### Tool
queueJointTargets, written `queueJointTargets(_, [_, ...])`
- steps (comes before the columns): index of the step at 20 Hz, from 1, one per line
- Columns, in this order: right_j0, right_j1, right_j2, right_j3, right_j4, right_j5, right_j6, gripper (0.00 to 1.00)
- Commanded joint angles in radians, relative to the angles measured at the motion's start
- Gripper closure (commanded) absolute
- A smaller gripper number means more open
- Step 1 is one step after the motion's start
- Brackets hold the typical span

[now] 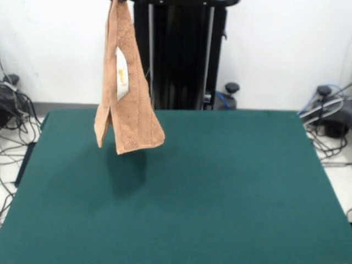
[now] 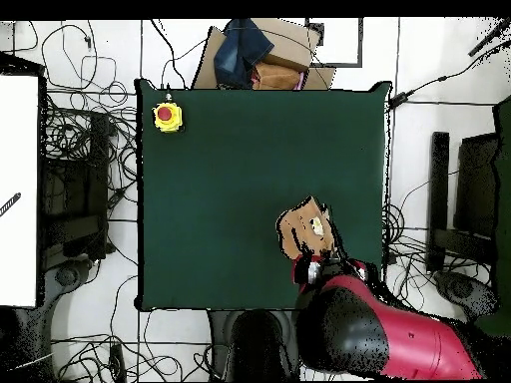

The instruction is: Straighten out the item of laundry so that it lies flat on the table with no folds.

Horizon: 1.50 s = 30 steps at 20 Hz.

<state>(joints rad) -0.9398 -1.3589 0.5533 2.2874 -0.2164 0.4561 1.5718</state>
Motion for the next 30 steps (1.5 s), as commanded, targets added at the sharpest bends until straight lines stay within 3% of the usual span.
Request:
queueJointTargets(1, [0.010, -0.006, 0.060, 0.070, 0.008, -0.001, -0.065, 1.00])
queueJointTargets(6, [0.006, -0.009, 0.062, 0.072, 0.011, 0.003, -0.074, 1.00])
queueJointTargets(7, [0.006, -0.009, 0.062, 0.071, 0.010, 0.005, -0.075, 0.00])
queueJointTargets(26, [0.011, -0.023, 0.053, 0.080, 0.030, -0.007, -0.051, 0.00])
queueJointTargets(30, [0.027, 0.045, 0.051, 0.044, -0.057, -0.033, -0.038, 0.00])
